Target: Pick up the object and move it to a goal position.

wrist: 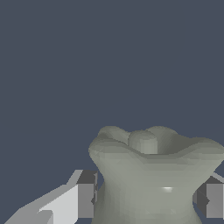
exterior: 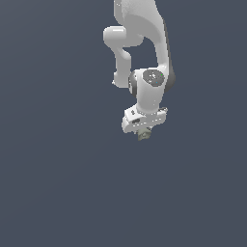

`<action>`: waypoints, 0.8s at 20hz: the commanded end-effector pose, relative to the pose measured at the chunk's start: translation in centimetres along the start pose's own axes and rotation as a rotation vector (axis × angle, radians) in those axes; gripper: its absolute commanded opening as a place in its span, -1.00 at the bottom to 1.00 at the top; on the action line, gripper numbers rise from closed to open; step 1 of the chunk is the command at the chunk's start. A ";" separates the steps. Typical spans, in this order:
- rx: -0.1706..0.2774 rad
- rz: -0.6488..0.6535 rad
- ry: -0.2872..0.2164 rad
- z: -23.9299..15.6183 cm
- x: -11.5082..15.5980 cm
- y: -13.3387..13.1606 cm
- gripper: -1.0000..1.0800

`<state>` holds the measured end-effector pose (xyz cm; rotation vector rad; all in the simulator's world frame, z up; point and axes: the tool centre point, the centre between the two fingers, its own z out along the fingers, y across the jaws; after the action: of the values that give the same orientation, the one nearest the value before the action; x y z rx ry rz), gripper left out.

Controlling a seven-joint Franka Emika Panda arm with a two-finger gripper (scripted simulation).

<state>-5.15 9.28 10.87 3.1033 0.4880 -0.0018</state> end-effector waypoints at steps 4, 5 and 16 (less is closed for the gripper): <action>0.000 -0.001 0.001 -5.4 1.1 0.0 -1.00; 0.000 -0.001 0.001 -6.4 1.3 0.0 -1.00; 0.001 -0.001 0.001 -17.7 3.7 0.1 -1.00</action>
<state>-1.87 10.21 26.99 3.1042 0.4895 0.0009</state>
